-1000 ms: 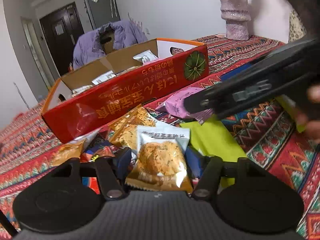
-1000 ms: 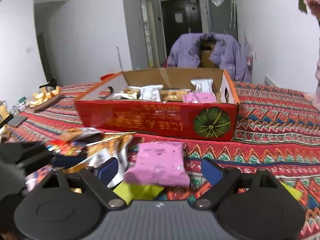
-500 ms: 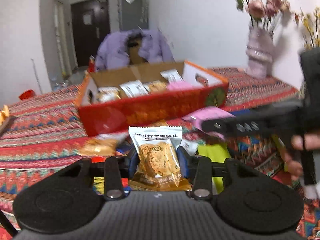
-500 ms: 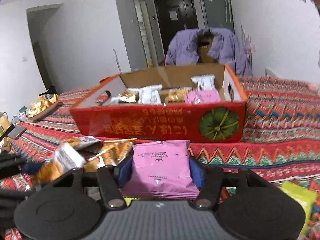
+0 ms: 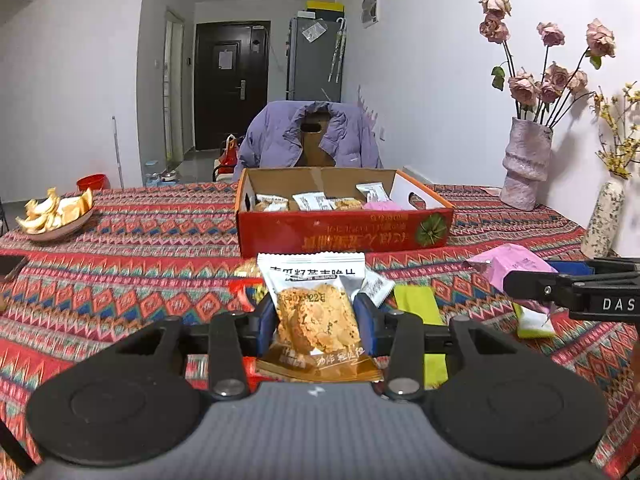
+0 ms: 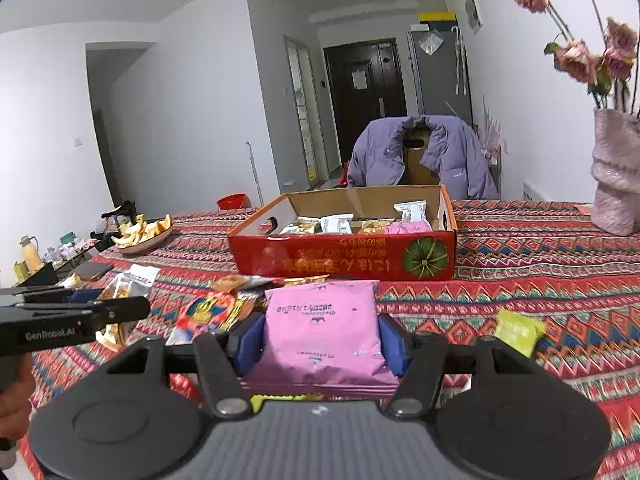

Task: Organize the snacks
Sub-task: 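Carry both packets into the cardboard box and open both tools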

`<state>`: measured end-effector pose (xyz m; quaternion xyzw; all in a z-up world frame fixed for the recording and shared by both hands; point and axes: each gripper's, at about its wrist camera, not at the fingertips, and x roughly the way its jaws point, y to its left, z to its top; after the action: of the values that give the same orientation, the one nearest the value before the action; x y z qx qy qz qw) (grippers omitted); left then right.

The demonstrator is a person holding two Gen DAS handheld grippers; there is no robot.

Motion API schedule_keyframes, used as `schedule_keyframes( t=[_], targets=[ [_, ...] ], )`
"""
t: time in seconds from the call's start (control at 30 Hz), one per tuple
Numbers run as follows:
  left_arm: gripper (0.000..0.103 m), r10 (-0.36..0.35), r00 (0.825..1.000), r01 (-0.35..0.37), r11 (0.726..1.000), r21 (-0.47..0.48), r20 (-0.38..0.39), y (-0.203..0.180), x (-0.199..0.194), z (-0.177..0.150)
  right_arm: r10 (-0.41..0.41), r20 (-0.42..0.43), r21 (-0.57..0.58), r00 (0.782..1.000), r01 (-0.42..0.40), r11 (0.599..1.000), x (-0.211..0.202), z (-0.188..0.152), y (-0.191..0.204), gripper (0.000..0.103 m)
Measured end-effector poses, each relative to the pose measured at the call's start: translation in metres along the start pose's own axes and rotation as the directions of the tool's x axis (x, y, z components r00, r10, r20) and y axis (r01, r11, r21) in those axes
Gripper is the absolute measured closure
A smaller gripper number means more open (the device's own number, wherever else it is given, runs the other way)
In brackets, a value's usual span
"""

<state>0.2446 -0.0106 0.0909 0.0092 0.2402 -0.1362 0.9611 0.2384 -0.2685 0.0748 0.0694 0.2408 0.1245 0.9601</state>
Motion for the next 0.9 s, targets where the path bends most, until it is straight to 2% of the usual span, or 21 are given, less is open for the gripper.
schedule_keyframes(
  t=[0.23,0.43,0.9],
  targets=[
    [0.061,0.022,1.0,-0.022,0.999,-0.029,0.001,-0.003,-0.035,-0.023,-0.009,0.007,-0.012,1.0,0.01,1.0,-0.033,-0.023,0.01,0.043],
    [0.061,0.029,0.999,-0.028,0.999,-0.045,0.023,-0.005,-0.049,-0.026,-0.015,0.029,-0.029,0.999,0.016,0.999,-0.048,-0.026,0.015,0.043],
    [0.061,-0.001,1.0,0.001,0.999,-0.039,0.008,-0.008,-0.024,-0.011,-0.034,0.033,-0.017,0.999,0.034,0.999,-0.036,-0.012,0.002,0.043]
  ],
)
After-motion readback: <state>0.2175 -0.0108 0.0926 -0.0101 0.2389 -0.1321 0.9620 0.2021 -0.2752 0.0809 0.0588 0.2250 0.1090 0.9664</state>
